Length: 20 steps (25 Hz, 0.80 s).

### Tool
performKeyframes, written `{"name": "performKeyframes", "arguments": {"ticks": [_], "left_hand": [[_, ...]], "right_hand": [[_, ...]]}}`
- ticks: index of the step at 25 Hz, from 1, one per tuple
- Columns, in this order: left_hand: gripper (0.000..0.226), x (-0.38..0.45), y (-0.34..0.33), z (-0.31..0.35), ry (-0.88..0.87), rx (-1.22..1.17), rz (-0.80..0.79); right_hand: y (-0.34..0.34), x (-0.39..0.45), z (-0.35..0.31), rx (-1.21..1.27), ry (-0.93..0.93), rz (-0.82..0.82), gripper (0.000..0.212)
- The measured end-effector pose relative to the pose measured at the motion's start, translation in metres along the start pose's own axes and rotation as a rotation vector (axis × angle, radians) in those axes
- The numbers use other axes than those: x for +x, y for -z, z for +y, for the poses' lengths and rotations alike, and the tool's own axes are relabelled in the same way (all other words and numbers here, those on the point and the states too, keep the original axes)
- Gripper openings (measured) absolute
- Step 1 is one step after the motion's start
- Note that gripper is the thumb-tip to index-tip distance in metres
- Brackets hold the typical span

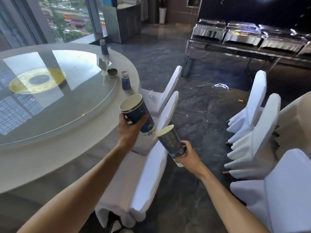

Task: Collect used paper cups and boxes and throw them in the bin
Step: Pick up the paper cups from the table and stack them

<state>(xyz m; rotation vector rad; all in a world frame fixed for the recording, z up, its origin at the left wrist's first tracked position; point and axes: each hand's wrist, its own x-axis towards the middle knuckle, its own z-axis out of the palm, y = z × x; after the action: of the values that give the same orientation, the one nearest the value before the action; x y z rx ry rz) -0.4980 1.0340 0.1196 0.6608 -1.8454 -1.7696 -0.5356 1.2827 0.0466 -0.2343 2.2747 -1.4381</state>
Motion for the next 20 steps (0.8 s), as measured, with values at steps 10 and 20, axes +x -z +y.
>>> {"name": "performKeyframes", "arguments": {"ticks": [10, 20], "left_hand": [[0.067, -0.038, -0.11, -0.035, 0.084, 0.046, -0.338], [0.064, 0.041, -0.212, -0.092, 0.251, -0.03, -0.366]], "right_hand": [[0.055, -0.007, 0.038, 0.071, -0.01, -0.011, 0.067], [0.101, 0.125, 0.039, 0.146, -0.08, -0.093, 0.071]]}}
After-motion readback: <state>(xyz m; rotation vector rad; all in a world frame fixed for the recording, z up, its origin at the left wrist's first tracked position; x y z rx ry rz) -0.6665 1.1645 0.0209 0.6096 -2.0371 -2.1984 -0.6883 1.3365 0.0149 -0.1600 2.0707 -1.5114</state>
